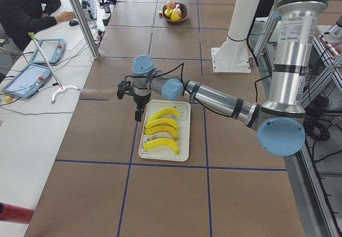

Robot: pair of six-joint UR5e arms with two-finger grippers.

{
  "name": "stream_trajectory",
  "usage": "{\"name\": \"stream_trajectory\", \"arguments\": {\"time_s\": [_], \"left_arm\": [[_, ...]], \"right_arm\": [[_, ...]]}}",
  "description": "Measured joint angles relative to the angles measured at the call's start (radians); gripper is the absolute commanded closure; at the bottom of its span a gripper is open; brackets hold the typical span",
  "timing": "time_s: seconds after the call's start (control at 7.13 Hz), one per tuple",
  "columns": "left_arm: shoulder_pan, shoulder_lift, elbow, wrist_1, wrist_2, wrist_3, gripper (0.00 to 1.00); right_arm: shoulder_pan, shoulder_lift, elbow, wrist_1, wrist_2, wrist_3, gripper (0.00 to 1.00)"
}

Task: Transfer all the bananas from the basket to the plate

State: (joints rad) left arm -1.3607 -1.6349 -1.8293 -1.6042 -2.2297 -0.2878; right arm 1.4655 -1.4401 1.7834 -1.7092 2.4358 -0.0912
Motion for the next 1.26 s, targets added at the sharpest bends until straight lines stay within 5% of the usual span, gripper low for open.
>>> {"name": "stream_trajectory", "arguments": {"time_s": [0.42, 1.26], "left_arm": [[-0.137, 0.008, 0.037, 0.180, -0.041, 0.190, 0.00], [-0.195, 0.043, 0.204, 0.153, -0.139, 0.310, 0.00]], "right_arm": [[0.060, -0.042, -0.062, 0.007, 0.042, -0.067, 0.00], [0.123, -0.119, -0.114, 0.008, 0.006, -0.059, 0.00]]}}
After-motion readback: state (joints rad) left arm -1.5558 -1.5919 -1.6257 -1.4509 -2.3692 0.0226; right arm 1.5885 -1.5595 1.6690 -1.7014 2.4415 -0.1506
